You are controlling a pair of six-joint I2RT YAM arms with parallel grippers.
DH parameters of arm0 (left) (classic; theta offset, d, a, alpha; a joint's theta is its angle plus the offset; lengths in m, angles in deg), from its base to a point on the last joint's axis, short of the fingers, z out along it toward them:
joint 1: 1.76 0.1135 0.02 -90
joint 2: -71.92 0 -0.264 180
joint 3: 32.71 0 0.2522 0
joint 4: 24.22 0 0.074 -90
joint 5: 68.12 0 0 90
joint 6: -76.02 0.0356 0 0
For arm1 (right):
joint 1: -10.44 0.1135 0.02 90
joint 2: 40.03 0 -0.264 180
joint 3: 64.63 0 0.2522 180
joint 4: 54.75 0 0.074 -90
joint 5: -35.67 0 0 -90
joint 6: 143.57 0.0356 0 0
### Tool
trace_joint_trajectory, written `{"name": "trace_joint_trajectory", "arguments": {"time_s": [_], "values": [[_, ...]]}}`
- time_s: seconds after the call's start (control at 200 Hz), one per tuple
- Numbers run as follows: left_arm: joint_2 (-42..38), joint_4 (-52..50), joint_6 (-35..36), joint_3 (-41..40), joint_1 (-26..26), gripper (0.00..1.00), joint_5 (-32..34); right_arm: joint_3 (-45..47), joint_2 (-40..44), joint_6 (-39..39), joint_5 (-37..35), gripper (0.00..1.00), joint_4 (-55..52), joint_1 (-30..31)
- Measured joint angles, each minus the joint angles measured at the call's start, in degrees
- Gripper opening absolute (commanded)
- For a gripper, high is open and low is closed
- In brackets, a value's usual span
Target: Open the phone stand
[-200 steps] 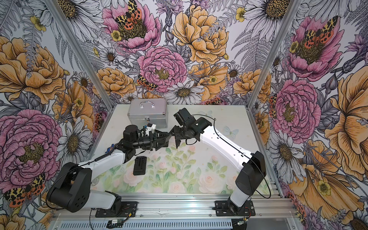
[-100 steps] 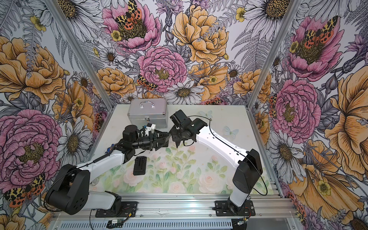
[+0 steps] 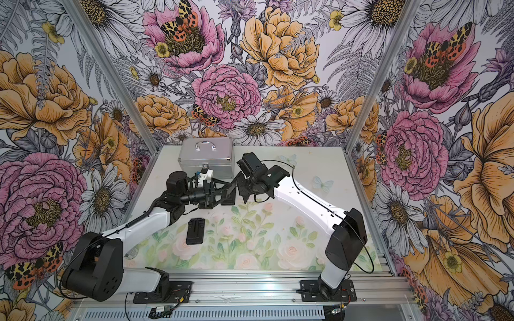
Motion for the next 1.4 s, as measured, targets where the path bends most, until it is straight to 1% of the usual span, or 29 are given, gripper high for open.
{"name": "trace_joint_trajectory", "arguments": {"time_s": [0.175, 0.36, 0.5, 0.73, 0.911, 1.076, 1.271, 1.356, 1.401], "values": [[1.3, -0.2, 1.0, 2.8, 2.1, 0.39, -2.6, 2.0, 3.5, -1.5, 1.2, 0.0, 0.4, 0.0], [5.2, -0.2, 1.2, 6.8, 2.8, 0.39, -5.1, 2.4, 5.1, -3.4, 3.5, 0.0, 0.0, 0.0], [7.7, -0.2, 1.3, 8.3, 2.8, 0.4, -6.0, 2.5, 5.1, -4.1, 5.0, 0.0, -0.8, 0.4], [10.0, -1.0, 1.3, 9.5, 2.8, 0.4, -6.3, 1.8, 4.4, -4.7, 6.7, 0.0, -1.2, 3.8], [10.8, -1.1, 1.3, 10.0, 2.8, 0.4, -6.3, -0.8, 2.9, -5.3, 7.8, 0.0, -2.2, 5.9], [11.5, -1.2, 1.3, 10.5, 2.9, 0.4, -6.4, -2.8, 1.4, -5.5, 9.7, 0.0, -2.6, 6.9], [11.7, -2.2, 1.7, 10.5, 3.2, 0.4, -6.4, -4.1, 0.1, -5.5, 10.1, 0.0, -2.7, 7.6], [11.7, -2.2, 1.7, 10.5, 3.2, 0.42, -6.5, -4.2, 0.1, -5.5, 10.1, 0.0, -2.7, 7.7], [11.7, -2.2, 1.7, 10.5, 3.2, 0.47, -6.5, -4.2, 0.1, -5.5, 10.1, 0.0, -2.8, 7.6]]}}
